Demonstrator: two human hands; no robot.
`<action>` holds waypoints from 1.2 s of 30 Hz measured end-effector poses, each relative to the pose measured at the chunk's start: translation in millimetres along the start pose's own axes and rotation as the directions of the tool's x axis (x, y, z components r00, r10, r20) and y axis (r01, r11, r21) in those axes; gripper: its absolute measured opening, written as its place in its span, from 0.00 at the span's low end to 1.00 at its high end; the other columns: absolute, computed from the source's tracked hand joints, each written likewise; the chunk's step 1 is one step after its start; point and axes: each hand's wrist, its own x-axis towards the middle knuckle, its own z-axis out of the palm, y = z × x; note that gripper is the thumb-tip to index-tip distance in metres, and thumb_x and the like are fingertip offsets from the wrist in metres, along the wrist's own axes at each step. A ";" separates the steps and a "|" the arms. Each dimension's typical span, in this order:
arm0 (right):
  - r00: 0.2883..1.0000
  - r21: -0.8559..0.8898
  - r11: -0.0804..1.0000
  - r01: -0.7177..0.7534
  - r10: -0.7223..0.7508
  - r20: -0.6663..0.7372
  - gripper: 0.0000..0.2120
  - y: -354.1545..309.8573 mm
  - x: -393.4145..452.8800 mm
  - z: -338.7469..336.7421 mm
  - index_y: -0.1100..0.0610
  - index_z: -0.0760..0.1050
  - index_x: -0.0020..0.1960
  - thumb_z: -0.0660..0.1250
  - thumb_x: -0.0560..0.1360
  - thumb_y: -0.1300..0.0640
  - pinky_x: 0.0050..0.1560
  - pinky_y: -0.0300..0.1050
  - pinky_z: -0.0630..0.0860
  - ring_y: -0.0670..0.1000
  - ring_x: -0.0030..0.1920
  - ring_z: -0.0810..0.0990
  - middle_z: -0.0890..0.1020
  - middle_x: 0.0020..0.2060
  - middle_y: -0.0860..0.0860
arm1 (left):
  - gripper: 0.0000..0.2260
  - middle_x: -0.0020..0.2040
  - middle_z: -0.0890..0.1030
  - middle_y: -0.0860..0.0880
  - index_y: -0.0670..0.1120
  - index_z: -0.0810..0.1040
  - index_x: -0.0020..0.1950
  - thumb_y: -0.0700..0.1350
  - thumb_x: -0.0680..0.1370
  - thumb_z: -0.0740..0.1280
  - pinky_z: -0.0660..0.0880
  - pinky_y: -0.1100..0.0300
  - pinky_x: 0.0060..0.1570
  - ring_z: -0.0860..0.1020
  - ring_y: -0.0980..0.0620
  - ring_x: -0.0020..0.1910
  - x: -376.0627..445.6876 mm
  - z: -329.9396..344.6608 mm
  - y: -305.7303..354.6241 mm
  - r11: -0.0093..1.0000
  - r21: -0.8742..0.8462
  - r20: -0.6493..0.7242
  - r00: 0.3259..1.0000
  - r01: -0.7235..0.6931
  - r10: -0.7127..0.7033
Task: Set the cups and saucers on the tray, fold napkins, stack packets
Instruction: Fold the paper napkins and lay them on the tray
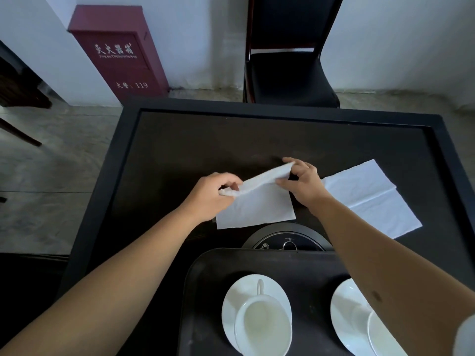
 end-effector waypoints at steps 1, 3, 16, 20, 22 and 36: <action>0.999 0.058 0.998 0.019 -0.021 0.027 0.10 0.1 -4.4 -4.4 0.46 0.80 0.42 0.74 0.71 0.61 0.69 0.52 0.57 0.54 0.71 0.59 0.73 0.66 0.44 | 0.19 0.49 0.80 0.58 0.61 0.81 0.45 0.35 0.69 0.68 0.73 0.68 0.46 0.77 0.59 0.50 -6.4 2.8 -0.5 0.997 0.043 -0.011 0.998 -0.068 0.068; 0.995 0.037 0.998 0.054 -0.057 0.087 0.12 2.5 -14.2 -10.3 0.47 0.80 0.42 0.73 0.71 0.66 0.69 0.43 0.53 0.54 0.73 0.57 0.72 0.68 0.48 | 0.12 0.50 0.81 0.52 0.48 0.84 0.43 0.33 0.66 0.71 0.75 0.54 0.53 0.77 0.52 0.53 -19.6 7.9 -4.0 0.959 0.116 0.006 0.966 -0.259 0.260; 0.997 0.001 0.997 -0.081 0.081 -0.011 0.15 5.4 -23.5 -8.9 0.48 0.77 0.58 0.67 0.75 0.63 0.55 0.40 0.68 0.52 0.62 0.72 0.76 0.58 0.47 | 0.24 0.66 0.73 0.46 0.46 0.70 0.71 0.54 0.78 0.66 0.71 0.49 0.57 0.70 0.44 0.63 -28.8 15.4 -6.2 0.827 0.561 -0.120 0.991 0.024 0.052; 0.998 -0.275 0.961 -0.008 0.026 0.063 0.20 5.5 -19.8 3.0 0.44 0.75 0.65 0.71 0.74 0.54 0.61 0.45 0.63 0.53 0.67 0.60 0.69 0.62 0.48 | 0.12 0.56 0.75 0.49 0.51 0.77 0.57 0.50 0.74 0.69 0.68 0.53 0.47 0.72 0.45 0.54 -20.1 22.7 -3.8 0.831 0.549 -0.161 0.987 0.087 0.002; 0.998 -0.302 0.953 -0.007 0.023 0.051 0.14 3.7 -18.3 4.6 0.44 0.79 0.54 0.73 0.71 0.55 0.59 0.48 0.65 0.52 0.65 0.59 0.68 0.59 0.45 | 0.07 0.56 0.74 0.53 0.55 0.76 0.48 0.49 0.72 0.70 0.65 0.53 0.49 0.70 0.48 0.55 -18.0 22.1 -2.9 0.862 0.492 -0.131 0.989 0.121 -0.064; 0.957 -0.200 0.977 -0.072 0.124 0.261 0.07 -23.4 -55.0 -21.5 0.47 0.78 0.37 0.72 0.73 0.53 0.37 0.40 0.72 0.49 0.38 0.78 0.80 0.35 0.47 | 0.05 0.41 0.80 0.51 0.52 0.77 0.40 0.44 0.75 0.69 0.72 0.57 0.37 0.77 0.51 0.39 -48.4 -12.0 30.1 0.963 0.151 0.072 0.969 0.224 -0.237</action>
